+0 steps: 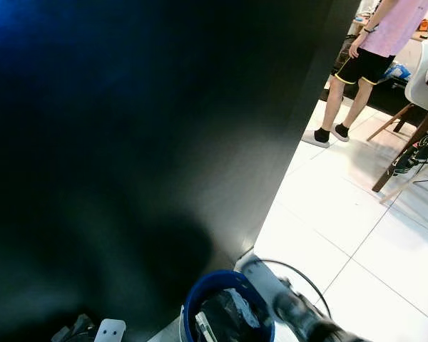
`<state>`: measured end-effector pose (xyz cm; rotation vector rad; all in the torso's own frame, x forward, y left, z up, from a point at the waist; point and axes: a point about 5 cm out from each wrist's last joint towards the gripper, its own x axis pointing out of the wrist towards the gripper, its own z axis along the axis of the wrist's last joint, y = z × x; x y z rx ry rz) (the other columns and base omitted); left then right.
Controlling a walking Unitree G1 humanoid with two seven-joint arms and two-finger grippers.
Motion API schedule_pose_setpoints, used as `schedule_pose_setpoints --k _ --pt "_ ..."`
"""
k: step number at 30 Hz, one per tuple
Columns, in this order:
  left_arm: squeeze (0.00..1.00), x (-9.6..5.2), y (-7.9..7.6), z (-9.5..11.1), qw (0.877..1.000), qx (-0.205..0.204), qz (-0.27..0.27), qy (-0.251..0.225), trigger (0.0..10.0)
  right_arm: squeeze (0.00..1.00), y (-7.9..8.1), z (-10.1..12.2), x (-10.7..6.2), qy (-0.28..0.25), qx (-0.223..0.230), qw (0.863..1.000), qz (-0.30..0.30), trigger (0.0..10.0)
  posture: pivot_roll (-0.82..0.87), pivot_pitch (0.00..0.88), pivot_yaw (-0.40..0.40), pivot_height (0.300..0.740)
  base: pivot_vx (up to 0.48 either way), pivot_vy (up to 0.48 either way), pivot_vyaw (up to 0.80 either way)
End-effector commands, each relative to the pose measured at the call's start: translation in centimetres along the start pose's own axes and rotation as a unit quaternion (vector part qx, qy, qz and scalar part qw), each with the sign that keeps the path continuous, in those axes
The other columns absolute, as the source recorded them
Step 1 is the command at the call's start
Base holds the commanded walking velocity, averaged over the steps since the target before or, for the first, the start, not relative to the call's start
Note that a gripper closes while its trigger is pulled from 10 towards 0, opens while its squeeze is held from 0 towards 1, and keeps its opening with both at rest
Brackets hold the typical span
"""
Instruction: Clean up the room
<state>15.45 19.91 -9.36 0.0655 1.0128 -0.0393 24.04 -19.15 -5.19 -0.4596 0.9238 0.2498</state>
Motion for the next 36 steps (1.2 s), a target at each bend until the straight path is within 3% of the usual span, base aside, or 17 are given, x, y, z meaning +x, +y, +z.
schedule_pose_setpoints --k 1,3,5,6,8,14,19,36 --pt "0.00 -0.1 -0.2 -1.2 1.000 -0.002 -0.001 0.030 10.0 0.00 -0.4 -1.9 -0.2 0.027 0.046 0.999 -0.010 10.0 0.06 0.039 -0.085 0.740 0.000 0.000 0.00" --pt "0.00 -0.1 -0.3 -1.1 1.000 -0.002 -0.002 0.030 10.0 0.00 -0.5 -2.9 -0.4 0.038 0.061 0.997 -0.015 10.0 0.05 0.038 -0.084 0.740 0.000 0.000 0.00" --pt "0.00 0.0 -0.5 -0.9 0.999 0.004 -0.006 0.032 10.0 0.00 -0.3 -5.6 -0.9 0.073 0.085 0.994 -0.017 10.0 0.04 0.031 -0.075 0.740 0.000 0.000 0.00" --pt "0.00 0.0 -0.5 -0.9 0.999 0.004 -0.006 0.032 10.0 0.00 -0.3 -5.6 -0.9 0.073 0.085 0.994 -0.017 10.0 0.04 0.031 -0.075 0.740 0.000 0.000 0.00" --pt "0.00 0.0 -0.6 -0.9 0.999 0.014 -0.012 0.039 10.0 0.00 0.5 -8.7 -1.6 0.115 0.111 0.987 -0.018 10.0 0.03 0.025 -0.070 0.740 -0.120 0.000 0.00" --pt "0.00 0.0 -0.8 -1.0 0.999 0.016 -0.015 0.047 10.0 0.00 1.8 -11.7 -2.5 0.160 0.128 0.979 -0.009 10.0 0.03 0.016 -0.064 0.740 -0.401 0.000 0.00" --pt "0.00 -0.1 -0.8 -1.6 0.997 0.037 -0.014 0.065 10.0 0.00 2.3 -12.7 -2.9 0.178 0.116 0.977 0.002 10.0 0.02 0.004 -0.068 0.740 -0.461 0.000 0.00" --pt "0.00 0.0 -1.6 -1.7 0.997 0.037 -0.016 0.071 10.0 0.00 2.9 -11.5 -2.4 0.171 0.071 0.983 0.005 10.0 0.01 0.000 -0.088 0.740 -0.465 0.000 0.00"
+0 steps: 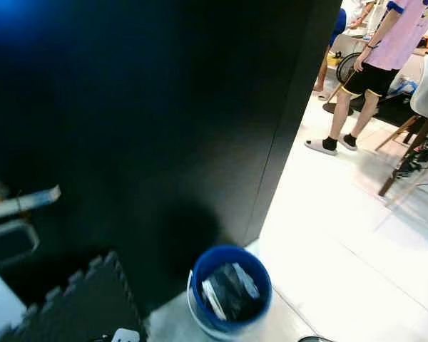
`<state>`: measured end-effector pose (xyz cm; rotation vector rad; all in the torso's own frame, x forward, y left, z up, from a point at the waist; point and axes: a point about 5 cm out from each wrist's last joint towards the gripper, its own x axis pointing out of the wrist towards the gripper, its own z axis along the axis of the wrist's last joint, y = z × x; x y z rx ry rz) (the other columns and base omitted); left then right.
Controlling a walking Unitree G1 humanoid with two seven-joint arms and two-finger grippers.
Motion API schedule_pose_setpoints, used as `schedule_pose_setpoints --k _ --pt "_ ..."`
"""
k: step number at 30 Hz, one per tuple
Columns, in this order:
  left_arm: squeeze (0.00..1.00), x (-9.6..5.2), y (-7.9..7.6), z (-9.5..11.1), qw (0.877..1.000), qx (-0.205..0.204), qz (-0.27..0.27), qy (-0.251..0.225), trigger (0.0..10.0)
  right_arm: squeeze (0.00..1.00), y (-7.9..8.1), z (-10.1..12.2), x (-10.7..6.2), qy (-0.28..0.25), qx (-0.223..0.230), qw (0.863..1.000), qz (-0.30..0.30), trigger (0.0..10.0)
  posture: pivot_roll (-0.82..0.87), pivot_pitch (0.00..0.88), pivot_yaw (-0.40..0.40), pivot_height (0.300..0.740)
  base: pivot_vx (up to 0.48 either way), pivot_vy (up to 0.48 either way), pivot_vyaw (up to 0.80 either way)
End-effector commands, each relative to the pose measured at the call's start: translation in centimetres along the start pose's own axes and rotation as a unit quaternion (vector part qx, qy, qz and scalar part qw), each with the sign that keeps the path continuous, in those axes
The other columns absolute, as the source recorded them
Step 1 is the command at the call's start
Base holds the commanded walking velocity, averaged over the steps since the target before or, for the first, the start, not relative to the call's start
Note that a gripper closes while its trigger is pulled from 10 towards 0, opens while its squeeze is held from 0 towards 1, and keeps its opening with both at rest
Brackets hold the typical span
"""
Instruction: Clean up the room
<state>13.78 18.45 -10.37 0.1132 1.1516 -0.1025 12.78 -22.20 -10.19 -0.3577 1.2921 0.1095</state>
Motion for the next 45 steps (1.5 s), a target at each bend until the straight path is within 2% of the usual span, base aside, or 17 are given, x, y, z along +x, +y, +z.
schedule_pose_setpoints --k 1,8,13,16,17,18,19,22,25,27,30,33,34,35,36,41,45 --pt "0.00 0.1 -0.2 0.5 1.000 0.002 0.002 -0.001 10.0 0.00 0.0 0.7 0.0 -0.009 -0.008 1.000 -0.003 10.0 0.01 0.000 -0.085 0.740 -0.465 0.000 0.00" --pt "0.00 0.3 -1.5 1.7 1.000 -0.011 0.000 -0.012 10.0 0.00 0.3 1.2 0.0 -0.014 -0.008 1.000 -0.004 10.0 -0.01 0.000 -0.068 0.740 -0.465 0.000 0.00" --pt "0.00 0.3 -1.0 1.5 1.000 -0.017 0.008 -0.009 10.0 0.00 0.3 1.3 0.0 -0.011 -0.016 1.000 -0.003 10.0 -0.02 0.000 -0.069 0.740 -0.465 0.000 0.00" --pt "0.00 0.1 1.0 1.6 0.999 -0.030 0.025 -0.012 10.0 0.00 -0.4 0.1 0.0 -0.002 -0.023 1.000 -0.002 10.0 -0.02 0.000 -0.071 0.740 -0.465 0.000 -0.70" --pt "0.00 0.1 1.0 1.6 0.999 -0.030 0.025 -0.012 10.0 0.00 -0.4 0.1 0.0 -0.002 -0.023 1.000 -0.002 10.0 -0.02 0.000 -0.071 0.740 -0.465 0.000 -0.70" --pt "0.00 -0.2 2.4 1.6 0.999 -0.038 0.037 -0.013 10.0 0.00 -1.2 -0.8 -0.1 0.005 -0.024 1.000 -0.005 10.0 -0.02 0.000 -0.070 0.740 -0.465 0.000 -0.70" --pt "0.00 -0.3 3.1 1.4 0.998 -0.042 0.043 -0.013 10.0 0.00 -1.3 -1.3 -0.2 0.009 -0.025 1.000 -0.004 10.0 -0.01 0.000 -0.068 0.740 -0.465 0.000 -0.70" --pt "0.00 -0.7 4.7 0.8 0.997 -0.052 0.057 -0.010 10.0 0.00 -0.8 -2.0 -0.2 0.014 -0.032 0.999 0.003 10.0 -0.01 0.000 -0.060 0.740 -0.465 0.000 -0.70" --pt "0.00 -0.8 4.9 0.7 0.997 -0.054 0.059 -0.009 10.0 0.00 -0.7 -2.1 -0.1 0.015 -0.034 0.999 0.004 10.0 -0.01 0.000 -0.060 0.740 -0.465 0.000 -0.70" --pt "0.00 -1.1 5.7 -0.6 0.996 -0.053 0.067 0.003 10.0 0.00 0.0 -2.0 -0.1 0.013 -0.031 0.999 0.008 10.0 -0.02 0.000 -0.046 0.740 -0.465 0.000 -0.71" --pt "0.00 -1.2 5.6 -1.4 0.996 -0.055 0.070 0.011 10.0 0.00 0.4 -1.6 0.0 0.009 -0.032 0.999 0.012 10.0 -0.03 0.000 -0.050 0.740 -0.465 0.000 -0.71" --pt "0.00 -0.7 3.6 -1.1 0.997 -0.058 0.058 0.011 10.0 0.00 0.6 -1.4 0.0 0.008 -0.040 0.999 0.013 10.0 -0.05 0.000 -0.052 0.740 -0.465 0.000 -0.71" --pt "0.00 -0.7 3.6 -1.1 0.997 -0.058 0.058 0.011 10.0 0.00 0.6 -1.4 0.0 0.008 -0.040 0.999 0.013 10.0 -0.05 0.000 -0.052 0.740 -0.465 0.000 -0.71" --pt "0.00 -0.5 2.8 -1.0 0.997 -0.060 0.053 0.012 10.0 0.00 0.5 -1.7 0.0 0.010 -0.039 0.999 0.013 10.0 -0.04 0.000 -0.056 0.740 -0.461 0.000 -0.71" --pt "0.00 -0.3 1.8 -0.8 0.997 -0.067 0.047 0.010 10.0 0.00 0.5 -2.2 0.0 0.014 -0.023 1.000 0.014 10.0 -0.03 0.000 -0.060 0.740 -0.465 0.000 -0.71" --pt "0.00 -0.2 1.4 -0.6 0.996 -0.072 0.044 0.008 10.0 0.00 0.5 -2.6 -0.1 0.016 -0.008 1.000 0.016 10.0 -0.02 0.000 -0.065 0.740 -0.464 0.000 -0.71" --pt "0.00 0.1 0.9 1.3 0.997 -0.064 0.040 -0.012 10.0 0.00 0.1 -2.0 -0.1 0.013 -0.015 1.000 0.011 10.0 -0.03 0.000 -0.055 0.740 -0.461 0.000 -0.70"
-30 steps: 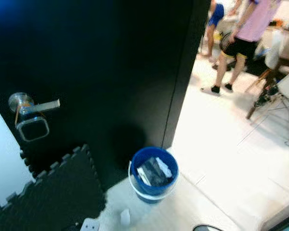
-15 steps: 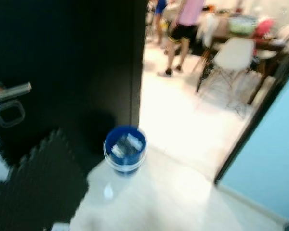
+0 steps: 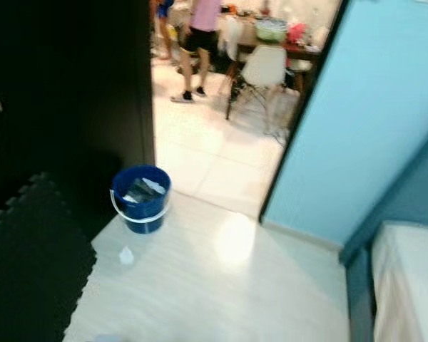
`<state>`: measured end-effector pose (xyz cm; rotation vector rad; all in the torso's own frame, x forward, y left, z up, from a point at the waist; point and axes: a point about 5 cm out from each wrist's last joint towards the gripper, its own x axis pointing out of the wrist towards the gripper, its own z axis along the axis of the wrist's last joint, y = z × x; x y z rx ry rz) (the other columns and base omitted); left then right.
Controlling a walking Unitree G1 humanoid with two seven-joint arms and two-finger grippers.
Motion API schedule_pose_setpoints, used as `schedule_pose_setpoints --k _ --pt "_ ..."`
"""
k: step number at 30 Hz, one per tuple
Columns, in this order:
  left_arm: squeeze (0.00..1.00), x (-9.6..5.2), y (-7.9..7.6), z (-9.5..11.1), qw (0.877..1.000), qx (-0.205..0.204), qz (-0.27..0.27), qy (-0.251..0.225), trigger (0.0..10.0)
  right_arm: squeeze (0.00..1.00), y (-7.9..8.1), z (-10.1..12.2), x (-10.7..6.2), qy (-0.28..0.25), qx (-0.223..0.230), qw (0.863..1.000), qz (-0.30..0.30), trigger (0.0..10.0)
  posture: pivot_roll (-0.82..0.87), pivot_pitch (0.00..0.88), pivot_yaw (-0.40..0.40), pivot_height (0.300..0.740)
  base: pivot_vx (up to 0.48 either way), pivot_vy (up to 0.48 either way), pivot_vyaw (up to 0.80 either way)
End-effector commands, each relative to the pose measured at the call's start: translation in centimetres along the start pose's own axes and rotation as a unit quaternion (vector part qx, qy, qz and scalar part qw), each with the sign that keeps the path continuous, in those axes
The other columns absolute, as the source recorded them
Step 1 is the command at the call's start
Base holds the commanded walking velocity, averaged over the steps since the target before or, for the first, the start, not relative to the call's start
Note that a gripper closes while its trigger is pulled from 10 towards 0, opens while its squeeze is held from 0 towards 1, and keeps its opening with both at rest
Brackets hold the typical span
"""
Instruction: Clean up the room
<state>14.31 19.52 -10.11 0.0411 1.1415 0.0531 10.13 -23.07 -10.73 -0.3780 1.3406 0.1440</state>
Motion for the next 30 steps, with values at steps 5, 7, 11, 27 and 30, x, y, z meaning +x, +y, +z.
schedule_pose_setpoints --k 5,7,11,27,30 --pt "0.00 0.2 -0.6 3.1 0.999 0.025 -0.015 -0.035 10.0 0.00 0.3 3.4 0.0 -0.042 -0.002 0.999 0.000 10.0 -0.07 0.000 -0.025 0.740 -0.461 0.000 -0.70" --pt "0.00 0.2 -0.6 3.1 0.999 0.025 -0.015 -0.035 10.0 0.00 0.3 3.4 0.0 -0.042 -0.002 0.999 0.000 10.0 -0.07 0.000 -0.025 0.740 -0.461 0.000 -0.69" --pt "0.00 0.2 -1.2 4.2 0.998 0.032 -0.023 -0.047 10.0 0.00 0.6 4.6 -0.1 -0.059 0.024 0.998 0.003 10.0 -0.05 0.000 -0.027 0.740 -0.461 0.000 -0.70" --pt "0.00 0.2 -2.0 5.1 0.997 0.029 -0.039 -0.065 10.0 0.00 1.2 4.6 0.0 -0.053 0.027 0.998 0.012 10.0 -0.07 0.000 -0.024 0.740 -0.239 0.000 -0.70" --pt "0.00 0.2 -1.8 4.8 0.997 0.028 -0.037 -0.061 10.0 0.00 1.3 4.6 0.0 -0.051 0.026 0.998 0.012 10.0 -0.06 0.000 -0.026 0.740 0.000 0.000 -0.70"
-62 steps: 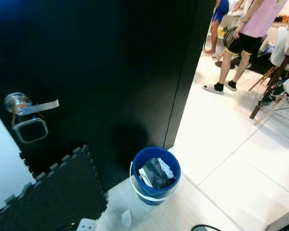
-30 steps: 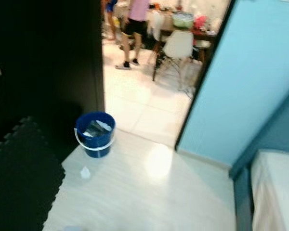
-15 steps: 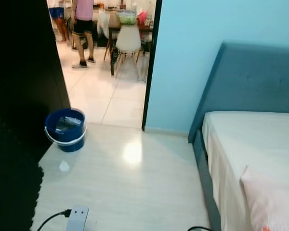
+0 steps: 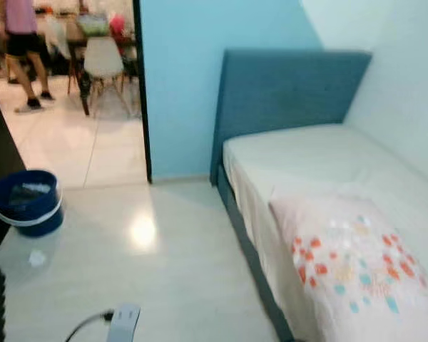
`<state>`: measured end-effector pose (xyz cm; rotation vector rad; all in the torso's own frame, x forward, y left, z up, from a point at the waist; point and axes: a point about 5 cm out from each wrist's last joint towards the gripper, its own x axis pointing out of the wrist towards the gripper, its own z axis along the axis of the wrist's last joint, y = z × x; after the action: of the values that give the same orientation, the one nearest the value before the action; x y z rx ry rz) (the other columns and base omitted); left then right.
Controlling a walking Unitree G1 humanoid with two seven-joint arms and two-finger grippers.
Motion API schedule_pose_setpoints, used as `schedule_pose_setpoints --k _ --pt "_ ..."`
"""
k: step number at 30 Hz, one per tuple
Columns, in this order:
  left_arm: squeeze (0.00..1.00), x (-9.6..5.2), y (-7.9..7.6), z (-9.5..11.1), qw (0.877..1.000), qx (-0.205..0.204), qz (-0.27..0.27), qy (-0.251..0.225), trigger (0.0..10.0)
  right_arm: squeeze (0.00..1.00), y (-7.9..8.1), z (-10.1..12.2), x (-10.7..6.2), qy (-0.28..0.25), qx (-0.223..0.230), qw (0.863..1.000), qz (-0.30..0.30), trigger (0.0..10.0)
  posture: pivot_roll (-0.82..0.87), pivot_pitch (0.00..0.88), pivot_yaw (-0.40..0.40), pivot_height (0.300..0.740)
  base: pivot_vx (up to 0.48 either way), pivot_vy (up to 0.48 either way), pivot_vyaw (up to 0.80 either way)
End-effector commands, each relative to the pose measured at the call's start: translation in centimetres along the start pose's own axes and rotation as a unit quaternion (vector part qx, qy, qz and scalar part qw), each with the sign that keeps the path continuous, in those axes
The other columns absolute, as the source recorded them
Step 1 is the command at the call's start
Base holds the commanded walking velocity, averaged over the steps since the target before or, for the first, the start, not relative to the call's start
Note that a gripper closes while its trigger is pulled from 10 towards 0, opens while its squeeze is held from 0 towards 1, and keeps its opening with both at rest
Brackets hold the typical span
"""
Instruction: Clean up the room
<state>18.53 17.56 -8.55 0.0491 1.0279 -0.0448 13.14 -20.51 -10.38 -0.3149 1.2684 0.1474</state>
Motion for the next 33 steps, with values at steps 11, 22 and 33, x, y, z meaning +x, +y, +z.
schedule_pose_setpoints --k 11,22,33 --pt "0.00 -0.1 0.8 0.5 1.000 0.005 0.010 -0.020 10.0 0.00 0.3 0.9 0.0 -0.022 0.004 1.000 0.002 10.0 -0.04 0.000 -0.038 0.740 0.000 0.000 -0.70" --pt "0.00 -0.3 2.0 -0.1 0.999 0.001 0.039 -0.017 10.0 0.00 1.1 2.0 0.0 -0.060 0.009 0.997 0.038 10.0 -0.02 0.000 -0.043 0.740 0.242 0.000 -0.16" --pt "0.00 -0.4 2.2 -0.4 0.999 -0.001 0.043 -0.013 10.0 0.00 1.5 1.5 0.0 -0.057 -0.009 0.997 0.053 10.0 -0.02 0.000 -0.041 0.740 0.401 0.000 0.14"
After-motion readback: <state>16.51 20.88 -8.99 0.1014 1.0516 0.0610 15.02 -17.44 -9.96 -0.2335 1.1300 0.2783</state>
